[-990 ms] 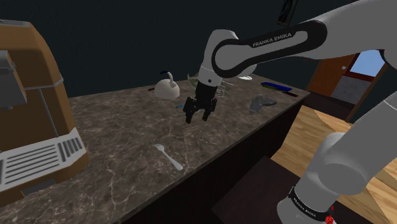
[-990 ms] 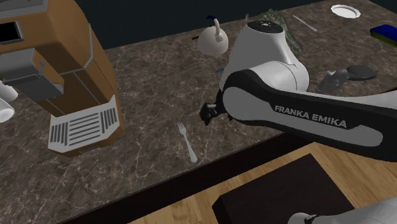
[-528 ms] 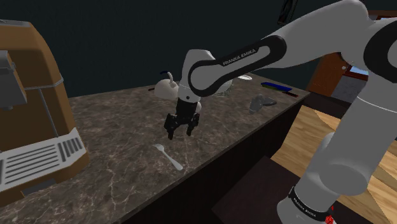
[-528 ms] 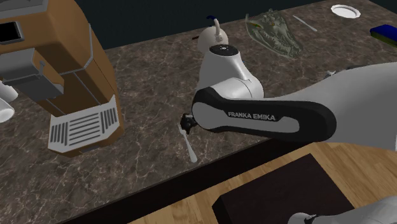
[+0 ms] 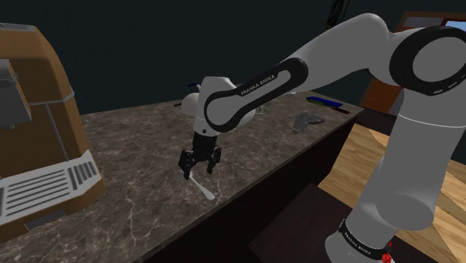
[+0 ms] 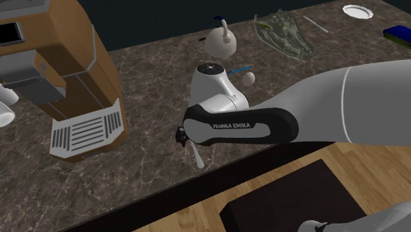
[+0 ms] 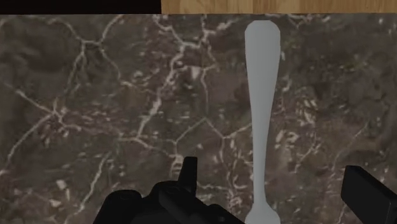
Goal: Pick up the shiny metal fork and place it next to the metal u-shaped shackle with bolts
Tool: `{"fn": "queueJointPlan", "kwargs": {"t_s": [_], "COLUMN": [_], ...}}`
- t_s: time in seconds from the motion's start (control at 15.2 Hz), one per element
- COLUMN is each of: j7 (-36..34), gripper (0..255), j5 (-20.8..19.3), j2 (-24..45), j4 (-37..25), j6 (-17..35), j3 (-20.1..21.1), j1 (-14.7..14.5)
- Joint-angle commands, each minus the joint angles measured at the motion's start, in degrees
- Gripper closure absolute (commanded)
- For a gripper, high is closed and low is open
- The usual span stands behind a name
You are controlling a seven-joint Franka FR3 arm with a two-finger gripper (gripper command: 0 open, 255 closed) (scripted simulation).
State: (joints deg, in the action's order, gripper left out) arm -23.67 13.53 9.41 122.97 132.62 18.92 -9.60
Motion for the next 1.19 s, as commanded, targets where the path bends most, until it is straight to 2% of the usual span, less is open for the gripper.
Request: {"fn": "queueJointPlan", "kwargs": {"t_s": [0.0, 0.13, 0.66, 0.73, 1.12], "j7": [0.0, -0.2, -0.2, -0.2, -0.2], "gripper": [0, 0, 0, 255, 255], "j5": [-0.1, -0.3, -0.3, -0.3, -0.3], "j2": [0.9, 2.3, 2.3, 2.3, 2.3], "j4": [0.7, 1.1, 1.1, 1.1, 1.2], "j6": [1.6, 3.4, 3.4, 3.4, 3.5], "j3": [0.1, 0.2, 0.2, 0.2, 0.2], "j1": [-0.2, -0.6, -0.6, -0.6, -0.6]}}
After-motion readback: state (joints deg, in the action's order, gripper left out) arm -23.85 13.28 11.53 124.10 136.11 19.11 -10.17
